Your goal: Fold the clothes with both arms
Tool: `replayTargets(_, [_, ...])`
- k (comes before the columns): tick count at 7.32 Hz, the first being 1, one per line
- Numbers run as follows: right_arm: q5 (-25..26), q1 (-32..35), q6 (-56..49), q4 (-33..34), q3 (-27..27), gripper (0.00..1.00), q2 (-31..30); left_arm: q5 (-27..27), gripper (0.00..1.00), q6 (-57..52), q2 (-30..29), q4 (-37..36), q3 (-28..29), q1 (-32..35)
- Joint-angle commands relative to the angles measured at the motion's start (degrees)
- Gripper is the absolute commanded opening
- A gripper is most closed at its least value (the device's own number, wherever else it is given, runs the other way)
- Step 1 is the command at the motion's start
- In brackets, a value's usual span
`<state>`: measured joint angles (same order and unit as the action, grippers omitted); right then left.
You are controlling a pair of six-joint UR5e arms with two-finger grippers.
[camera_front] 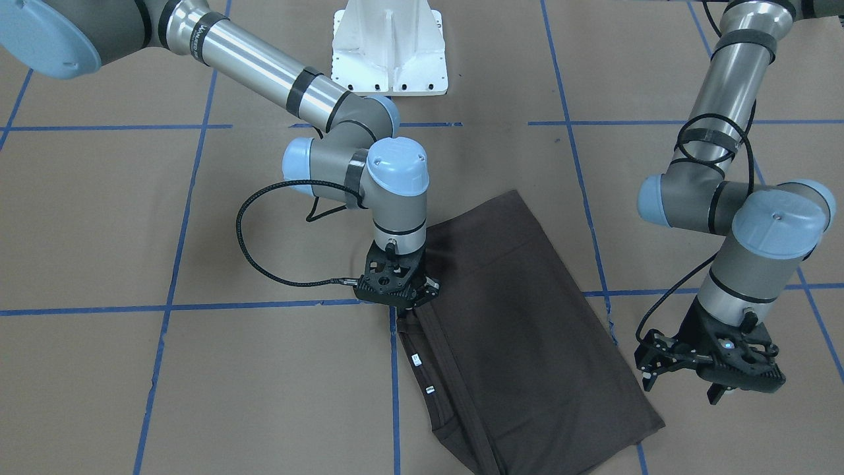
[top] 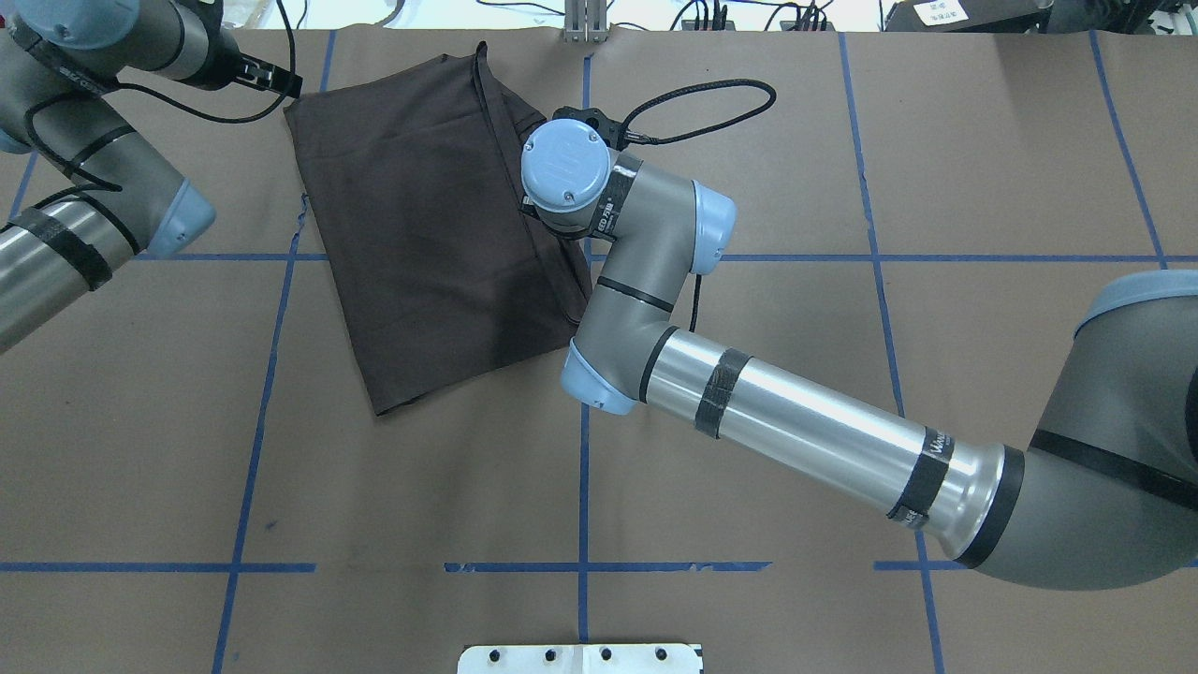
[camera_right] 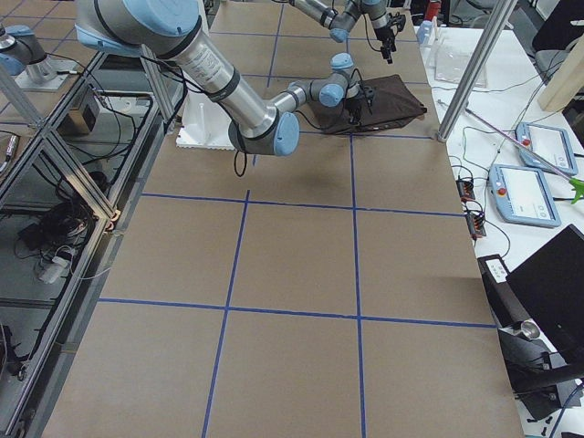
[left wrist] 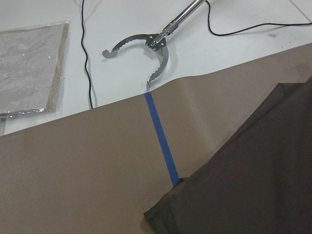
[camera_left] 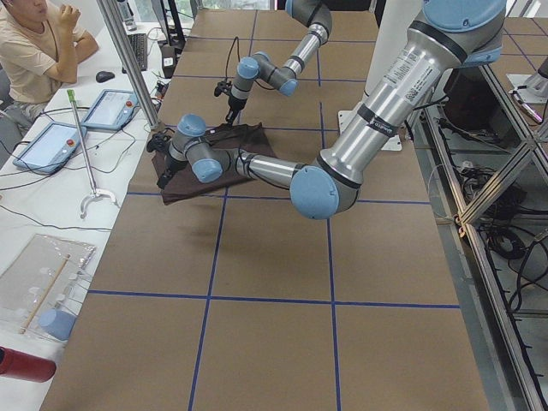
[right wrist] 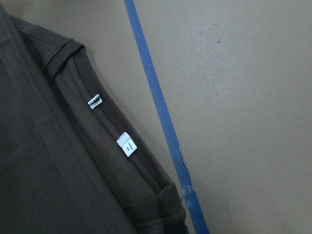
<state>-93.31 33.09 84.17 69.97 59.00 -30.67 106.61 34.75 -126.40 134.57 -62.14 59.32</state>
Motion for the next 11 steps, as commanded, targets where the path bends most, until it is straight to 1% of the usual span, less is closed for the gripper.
replayTargets(1, [0.23, -1.44, 1.33, 4.99, 15.02, 0.0, -9.44, 0.0, 1.0, 0.14, -0.08, 0.08, -0.09, -0.17])
replayTargets(3, [6.97, -7.83, 3.19, 5.87, 30.3, 0.0, -21.39, 0.09, 1.0, 0.23, -0.16, 0.08, -0.09, -0.52])
replayTargets(4, [7.44, -9.52, 3.1, 7.62, 39.17, 0.0, -27.98, 0.09, 1.0, 0.31, -0.16, 0.16, -0.09, -0.61])
replayTargets(5, [7.61, -10.84, 3.19, 8.77, 46.31, 0.0, -33.96, 0.09, 1.0, 0.31, -0.25, 0.16, -0.18, -0.87])
replayTargets(7, [9.02, -11.91, 3.19, 8.78, 49.97, 0.0, -39.71, 0.09, 1.0, 0.4, -0.25, 0.16, -0.7, -1.05])
replayTargets(8, [9.28, -12.35, 3.19, 8.78, 50.33, 0.0, -40.34, 0.09, 1.0, 0.4, -0.16, 0.16, -0.7, -1.4])
replayTargets(9, [9.89, -13.05, 3.1, 8.96, 50.25, 0.66, -40.52, 0.09, 1.0, 0.4, -0.25, 0.16, -0.7, -1.49])
replayTargets(10, [11.9, -13.75, 2.67, 9.05, 50.34, 1.0, -40.61, 0.09, 1.0, 0.4, -0.16, 0.16, -0.7, -1.49])
replayTargets(11, [11.57, -14.19, 1.88, 9.22, 50.6, 1.0, -40.09, 0.09, 1.0, 0.4, -0.16, 0.16, -0.7, -1.49])
